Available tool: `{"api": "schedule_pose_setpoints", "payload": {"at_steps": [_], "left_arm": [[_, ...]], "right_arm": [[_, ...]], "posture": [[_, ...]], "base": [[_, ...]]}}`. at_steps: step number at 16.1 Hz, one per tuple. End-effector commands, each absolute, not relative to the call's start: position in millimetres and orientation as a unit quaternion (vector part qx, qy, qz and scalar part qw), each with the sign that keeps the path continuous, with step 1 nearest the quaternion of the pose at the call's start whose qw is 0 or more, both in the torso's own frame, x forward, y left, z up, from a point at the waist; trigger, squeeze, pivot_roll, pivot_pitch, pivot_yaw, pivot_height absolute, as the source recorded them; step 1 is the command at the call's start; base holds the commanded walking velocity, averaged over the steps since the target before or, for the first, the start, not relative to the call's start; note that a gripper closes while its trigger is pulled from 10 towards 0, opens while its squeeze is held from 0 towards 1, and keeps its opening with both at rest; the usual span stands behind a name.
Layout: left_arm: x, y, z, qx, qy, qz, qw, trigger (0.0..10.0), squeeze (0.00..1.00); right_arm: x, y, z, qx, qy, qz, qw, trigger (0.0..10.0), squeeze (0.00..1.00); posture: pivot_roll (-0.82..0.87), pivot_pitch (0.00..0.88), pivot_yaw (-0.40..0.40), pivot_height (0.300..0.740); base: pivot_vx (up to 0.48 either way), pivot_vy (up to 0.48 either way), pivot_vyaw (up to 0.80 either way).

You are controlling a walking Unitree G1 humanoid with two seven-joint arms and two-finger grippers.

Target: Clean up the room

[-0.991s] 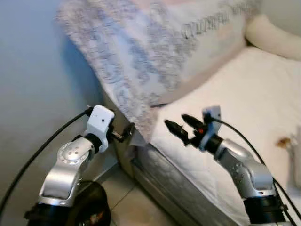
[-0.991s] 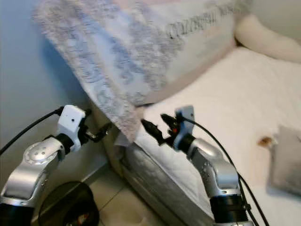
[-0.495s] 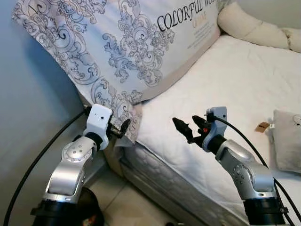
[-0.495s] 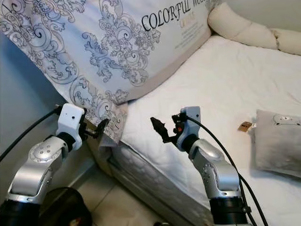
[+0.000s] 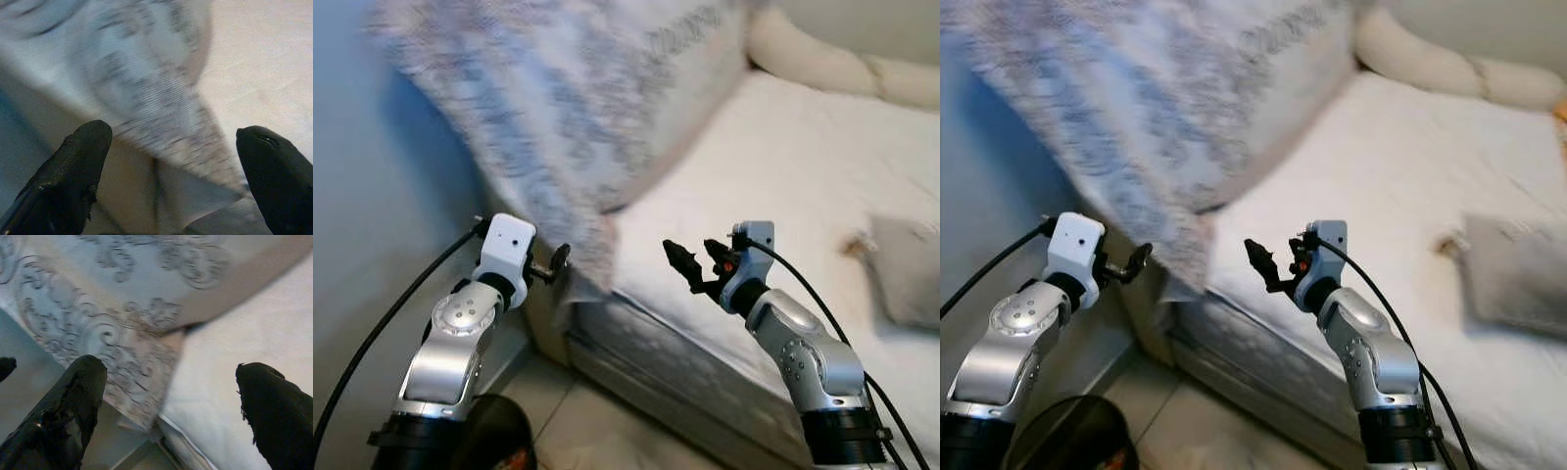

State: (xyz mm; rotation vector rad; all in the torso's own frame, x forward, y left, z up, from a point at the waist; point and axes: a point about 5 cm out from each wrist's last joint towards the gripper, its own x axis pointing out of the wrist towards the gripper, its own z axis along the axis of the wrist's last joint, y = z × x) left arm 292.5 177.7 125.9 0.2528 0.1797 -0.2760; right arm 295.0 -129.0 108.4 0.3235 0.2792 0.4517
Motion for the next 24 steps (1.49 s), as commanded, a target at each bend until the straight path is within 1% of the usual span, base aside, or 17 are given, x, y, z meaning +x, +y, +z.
{"api": "schedule_pose_setpoints", "payload": {"at_steps": [1,6,8,13,15,16,18,21,24], "left_arm": [[293.6,167.9,128.7,0.124,0.081,-0.150,0.978,10.0,0.00],[294.1,166.6,128.8,0.125,0.081,-0.152,0.977,10.0,0.00],[295.6,166.7,129.8,0.119,0.077,-0.148,0.979,10.0,0.00],[301.6,170.5,132.9,0.105,0.075,-0.126,0.984,10.0,0.00],[303.0,171.5,133.8,0.100,0.073,-0.122,0.985,10.0,0.00],[302.7,170.8,133.2,0.099,0.074,-0.123,0.985,10.0,0.00],[302.6,170.6,133.0,0.098,0.074,-0.123,0.985,10.0,0.00],[302.4,171.4,132.0,0.093,0.074,-0.120,0.986,10.0,0.00],[302.7,171.7,131.5,0.091,0.075,-0.118,0.986,10.0,0.00]], "right_arm": [[295.0,-140.0,105.7,0.154,0.140,0.200,0.958,10.0,0.00],[295.4,-141.3,102.1,0.153,0.147,0.197,0.957,10.0,0.00],[296.9,-143.3,100.6,0.142,0.146,0.190,0.960,10.0,0.00],[298.7,-145.2,98.4,0.135,0.144,0.178,0.964,10.0,0.00],[301.6,-146.9,100.6,0.111,0.126,0.173,0.971,10.0,0.00],[302.4,-148.3,101.0,0.095,0.123,0.171,0.973,10.0,0.00],[302.3,-148.3,100.3,0.100,0.126,0.171,0.972,10.0,0.00],[303.1,-148.1,100.9,0.102,0.125,0.168,0.972,10.0,0.00],[304.5,-149.3,101.8,0.079,0.112,0.159,0.978,10.0,0.00]], "posture": [[0.00,0.000,0.007,0.740],[0.00,0.000,0.008,0.740],[0.00,0.000,0.007,0.740],[0.00,0.000,0.007,0.740],[0.00,0.000,0.007,0.740],[0.00,0.000,0.006,0.740],[0.00,0.000,0.006,0.740],[-0.01,0.000,0.008,0.740],[-0.01,0.000,0.007,0.740]], "base": [[0.000,-0.480,-0.54],[0.000,-0.480,-0.54],[0.000,0.000,-0.53],[0.000,0.000,0.00],[0.000,0.000,0.00],[0.240,0.000,0.00],[0.247,0.000,0.00],[0.254,0.000,-0.74],[0.254,0.000,0.00]]}}
